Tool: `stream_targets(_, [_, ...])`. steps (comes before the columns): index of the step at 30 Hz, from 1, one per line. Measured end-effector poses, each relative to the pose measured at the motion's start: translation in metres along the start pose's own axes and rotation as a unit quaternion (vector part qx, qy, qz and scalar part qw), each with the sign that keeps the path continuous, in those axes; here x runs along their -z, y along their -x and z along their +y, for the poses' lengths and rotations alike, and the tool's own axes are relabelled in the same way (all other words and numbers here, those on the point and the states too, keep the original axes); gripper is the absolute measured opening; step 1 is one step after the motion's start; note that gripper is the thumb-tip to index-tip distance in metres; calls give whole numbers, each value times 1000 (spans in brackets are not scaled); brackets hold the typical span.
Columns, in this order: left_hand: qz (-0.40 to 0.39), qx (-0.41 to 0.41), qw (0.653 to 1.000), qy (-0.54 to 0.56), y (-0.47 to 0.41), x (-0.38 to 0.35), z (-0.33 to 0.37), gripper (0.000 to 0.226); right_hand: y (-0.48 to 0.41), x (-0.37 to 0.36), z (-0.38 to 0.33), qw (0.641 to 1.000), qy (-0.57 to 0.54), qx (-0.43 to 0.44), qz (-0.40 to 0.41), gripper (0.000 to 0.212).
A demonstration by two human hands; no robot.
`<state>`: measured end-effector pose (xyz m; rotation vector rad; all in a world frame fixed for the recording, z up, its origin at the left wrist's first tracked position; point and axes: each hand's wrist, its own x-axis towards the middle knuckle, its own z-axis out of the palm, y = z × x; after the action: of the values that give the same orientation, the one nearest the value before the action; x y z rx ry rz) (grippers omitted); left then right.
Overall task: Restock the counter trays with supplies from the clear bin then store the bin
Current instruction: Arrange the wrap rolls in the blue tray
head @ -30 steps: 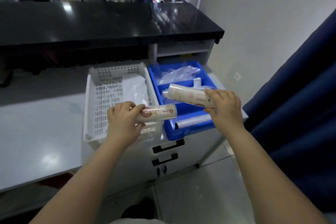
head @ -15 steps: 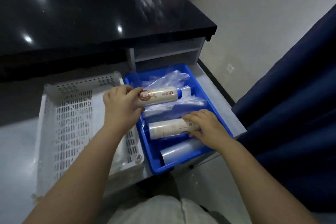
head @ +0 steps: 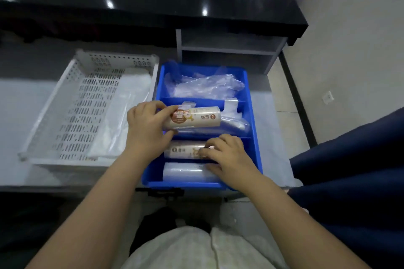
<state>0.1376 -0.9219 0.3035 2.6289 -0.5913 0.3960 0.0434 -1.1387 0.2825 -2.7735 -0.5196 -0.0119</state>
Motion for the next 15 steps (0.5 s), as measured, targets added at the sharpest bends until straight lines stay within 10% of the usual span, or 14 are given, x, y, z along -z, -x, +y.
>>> stream_targets(10, [21,71,996,-52,26,25,-2,56,-41,3,-40,976,27,149,-157,47])
stream_targets(15, [32,67,996,-58,25,38,-13,54,-53,5,-60,964,125,59,-228,45])
